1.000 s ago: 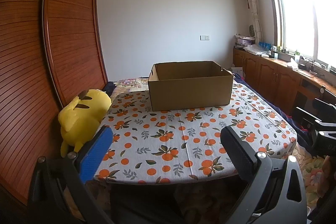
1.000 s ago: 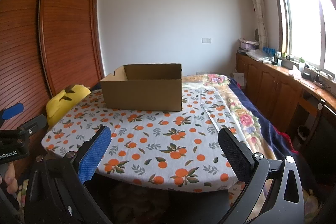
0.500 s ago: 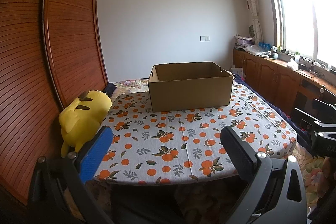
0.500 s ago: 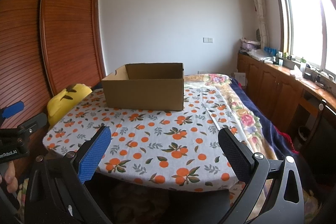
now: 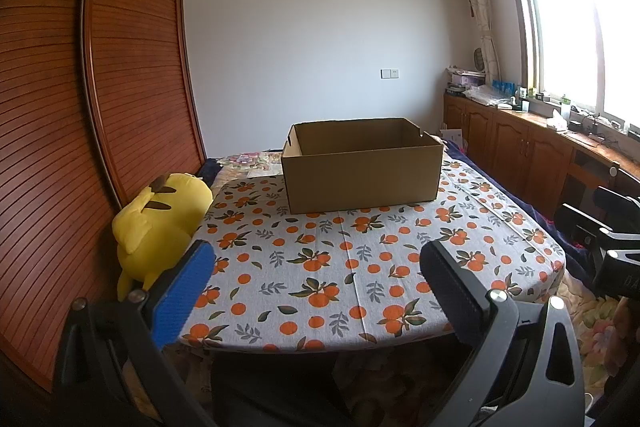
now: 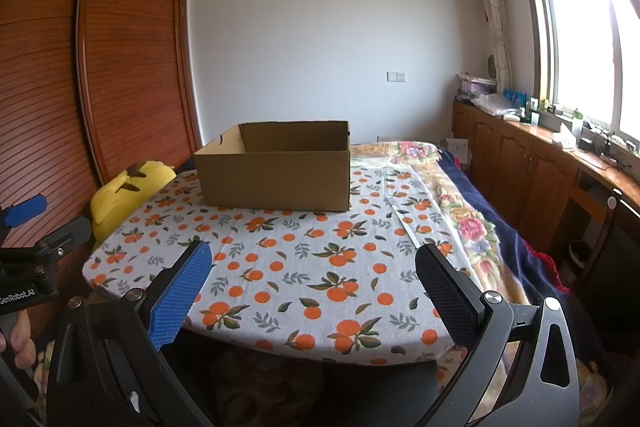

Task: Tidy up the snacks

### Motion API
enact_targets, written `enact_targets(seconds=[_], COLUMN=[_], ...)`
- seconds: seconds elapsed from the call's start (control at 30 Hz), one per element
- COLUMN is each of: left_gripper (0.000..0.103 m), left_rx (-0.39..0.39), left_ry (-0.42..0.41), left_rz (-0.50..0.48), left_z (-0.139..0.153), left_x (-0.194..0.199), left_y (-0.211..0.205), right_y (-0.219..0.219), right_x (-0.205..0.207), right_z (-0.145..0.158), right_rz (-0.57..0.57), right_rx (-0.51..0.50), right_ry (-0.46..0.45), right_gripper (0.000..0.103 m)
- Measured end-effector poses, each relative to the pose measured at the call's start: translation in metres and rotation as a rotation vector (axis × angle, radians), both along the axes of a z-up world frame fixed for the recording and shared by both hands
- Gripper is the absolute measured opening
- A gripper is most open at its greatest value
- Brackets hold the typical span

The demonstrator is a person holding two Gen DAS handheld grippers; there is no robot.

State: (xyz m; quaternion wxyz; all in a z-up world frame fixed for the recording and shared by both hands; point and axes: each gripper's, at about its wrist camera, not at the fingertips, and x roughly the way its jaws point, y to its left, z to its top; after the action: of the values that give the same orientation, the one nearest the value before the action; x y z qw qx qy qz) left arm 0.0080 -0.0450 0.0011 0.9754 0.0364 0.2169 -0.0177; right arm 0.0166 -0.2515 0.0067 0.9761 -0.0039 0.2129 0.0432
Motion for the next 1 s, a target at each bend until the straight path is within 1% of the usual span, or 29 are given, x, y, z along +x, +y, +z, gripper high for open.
enact_targets(seconds=[1.0], left_gripper=[0.103], left_rx=[-0.001], left_ry=[-0.005], left_rz=[-0.001], left_z=[0.004], left_x=[0.0021], left_y=[0.0006], right_y=[0.0039], right_x=[-0.002], right_z=[0.0015], right_rz=[0.002], right_rx=[-0.003], right_ry=[-0.002], right_gripper=[0.103])
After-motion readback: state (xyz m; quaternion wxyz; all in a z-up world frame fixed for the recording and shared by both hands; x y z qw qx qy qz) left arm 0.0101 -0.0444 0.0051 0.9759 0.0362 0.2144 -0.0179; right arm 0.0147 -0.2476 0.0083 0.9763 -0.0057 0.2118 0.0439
